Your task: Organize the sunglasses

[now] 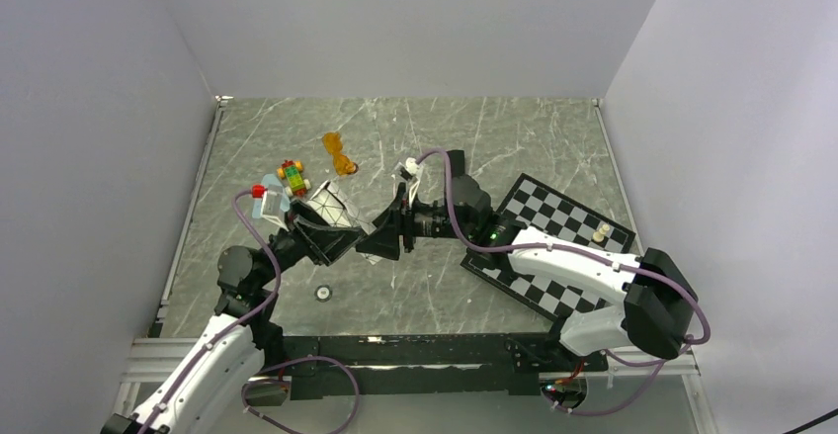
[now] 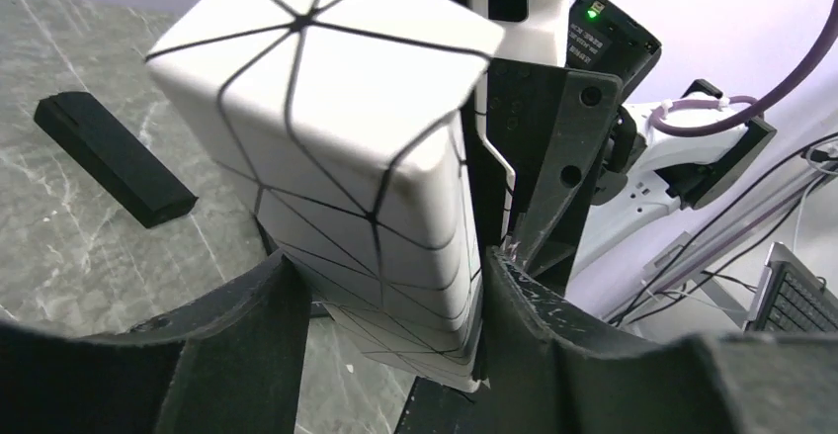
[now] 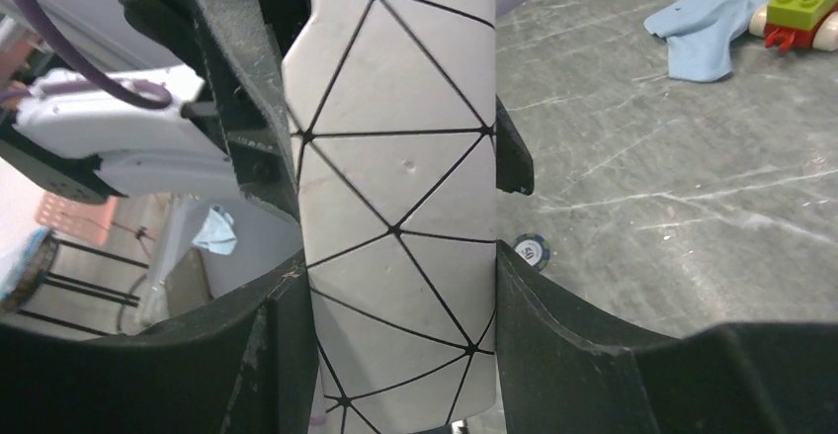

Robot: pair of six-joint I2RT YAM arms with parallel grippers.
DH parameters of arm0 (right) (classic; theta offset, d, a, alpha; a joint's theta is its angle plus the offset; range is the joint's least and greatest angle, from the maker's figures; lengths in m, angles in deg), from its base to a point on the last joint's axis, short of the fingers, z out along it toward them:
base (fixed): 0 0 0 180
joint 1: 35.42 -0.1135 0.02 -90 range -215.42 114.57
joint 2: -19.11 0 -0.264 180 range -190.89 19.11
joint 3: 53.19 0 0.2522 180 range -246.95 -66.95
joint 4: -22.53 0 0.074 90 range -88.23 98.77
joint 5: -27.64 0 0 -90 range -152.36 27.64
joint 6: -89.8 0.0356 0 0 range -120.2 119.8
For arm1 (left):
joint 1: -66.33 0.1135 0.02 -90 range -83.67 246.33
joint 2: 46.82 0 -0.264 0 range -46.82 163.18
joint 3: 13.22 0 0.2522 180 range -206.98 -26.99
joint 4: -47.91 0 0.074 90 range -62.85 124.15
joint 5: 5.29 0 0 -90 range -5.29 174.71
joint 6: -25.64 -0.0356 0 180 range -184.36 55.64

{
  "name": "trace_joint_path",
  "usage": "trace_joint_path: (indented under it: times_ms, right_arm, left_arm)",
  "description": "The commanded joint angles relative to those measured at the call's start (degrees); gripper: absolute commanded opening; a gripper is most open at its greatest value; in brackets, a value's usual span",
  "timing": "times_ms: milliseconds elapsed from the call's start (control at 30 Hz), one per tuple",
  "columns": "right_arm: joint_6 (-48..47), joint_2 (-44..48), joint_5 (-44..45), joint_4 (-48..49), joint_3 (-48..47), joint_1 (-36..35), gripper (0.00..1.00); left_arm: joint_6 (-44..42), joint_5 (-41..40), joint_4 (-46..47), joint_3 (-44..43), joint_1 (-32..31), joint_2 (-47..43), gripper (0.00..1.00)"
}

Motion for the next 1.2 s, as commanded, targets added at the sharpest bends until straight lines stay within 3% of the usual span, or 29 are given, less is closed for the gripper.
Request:
trace_joint_path:
  times_ms: [0, 100, 233, 367, 500, 667, 900, 1033, 1167]
  right_arm:
    - [-3.0, 3.0, 0.1, 1.1, -1.1, -1.3, 0.42]
    - [-7.5, 2.6, 8.1, -4.2, -2.3, -2.1, 0.43]
    - [-9.6, 0.5, 10.2, -6.5, -3.8, -2.5, 0.49]
    - [-9.5, -0.4, 9.8, -6.6, -4.4, -2.5, 0.78]
    - [-10.4, 1.5, 11.7, -7.4, -4.5, -2.5, 0.87]
    - [-13.7, 3.7, 18.4, -10.8, -3.9, -2.5, 0.85]
    - [-17.4, 3.6, 23.6, -16.2, -5.2, -2.5, 0.71]
    - [-17.7, 3.7, 27.5, -17.7, -5.0, -2.5, 0.55]
    - [-18.2, 5.2, 27.6, -17.7, -4.3, -2.4, 0.53]
  left_arm:
    - [0.1, -3.5, -7.6, -3.4, 0.1, -0.4, 0.44]
    - [0.3, -4.9, -12.9, -5.0, 0.0, -0.8, 0.31]
    - [-1.0, -7.4, -20.5, -7.2, 0.0, -1.4, 0.06]
    - [-2.0, -6.2, -19.4, -6.8, 0.0, -1.3, 0.03]
    - [-2.9, -6.4, -21.9, -7.4, -0.1, -0.7, 0.02]
    - [-4.0, -6.2, -23.5, -7.6, -0.1, -0.8, 0.02]
    - [-2.7, -1.8, -19.1, -6.8, 0.0, -0.3, 0.02]
    - [-2.0, 1.7, -14.6, -6.1, -0.1, 0.6, 0.03]
    - [-2.0, 5.1, -11.7, -5.5, -0.1, 1.3, 0.03]
